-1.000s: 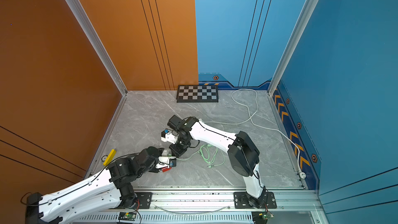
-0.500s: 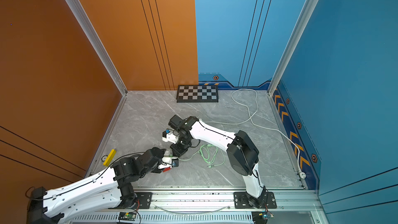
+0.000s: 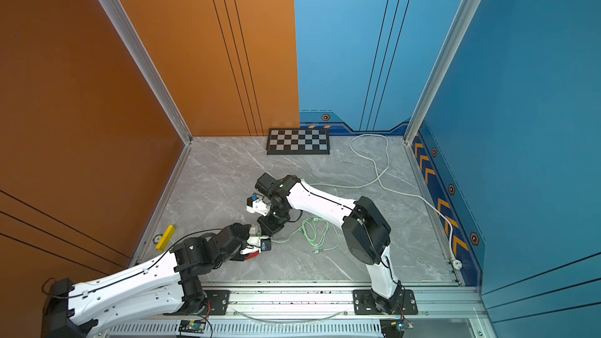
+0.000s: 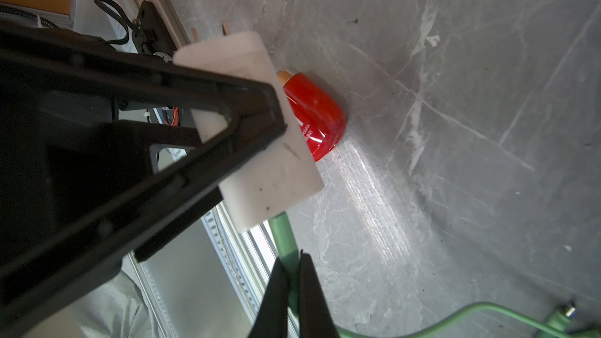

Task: Charge the electric shaver
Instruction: Insert the charging cable into the plug.

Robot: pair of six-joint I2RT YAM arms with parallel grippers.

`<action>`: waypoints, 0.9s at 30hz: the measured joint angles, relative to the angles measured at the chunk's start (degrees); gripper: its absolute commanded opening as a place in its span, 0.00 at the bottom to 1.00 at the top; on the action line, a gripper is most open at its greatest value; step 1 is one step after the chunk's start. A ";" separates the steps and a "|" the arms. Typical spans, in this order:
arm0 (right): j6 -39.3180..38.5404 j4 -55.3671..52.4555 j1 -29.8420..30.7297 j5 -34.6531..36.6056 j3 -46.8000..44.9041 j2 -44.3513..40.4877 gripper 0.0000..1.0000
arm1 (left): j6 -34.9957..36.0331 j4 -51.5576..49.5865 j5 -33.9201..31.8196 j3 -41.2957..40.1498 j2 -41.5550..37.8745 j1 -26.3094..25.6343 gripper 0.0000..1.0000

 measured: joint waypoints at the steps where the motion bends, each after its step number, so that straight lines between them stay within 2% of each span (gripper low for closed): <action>1: -0.61 0.00 -0.11 -0.20 -0.09 0.00 0.00 | -0.22 0.02 -0.04 0.00 0.00 -0.04 0.00; 11: -8.31 0.20 -2.19 -3.48 -1.53 -0.68 0.00 | -1.55 0.74 0.94 0.00 -1.01 -0.85 0.00; 18: -9.73 0.04 -2.32 -3.21 -1.57 -0.76 0.01 | -2.99 1.03 0.90 0.15 -0.57 -1.27 0.00; 23: -8.35 1.33 -3.17 -2.84 -3.45 -2.23 0.18 | -3.37 2.56 0.70 0.13 -0.24 -1.36 0.00; 27: -5.86 7.10 -5.90 -4.44 -8.48 -7.91 0.36 | -4.74 9.11 1.62 -0.07 -0.90 -2.49 0.00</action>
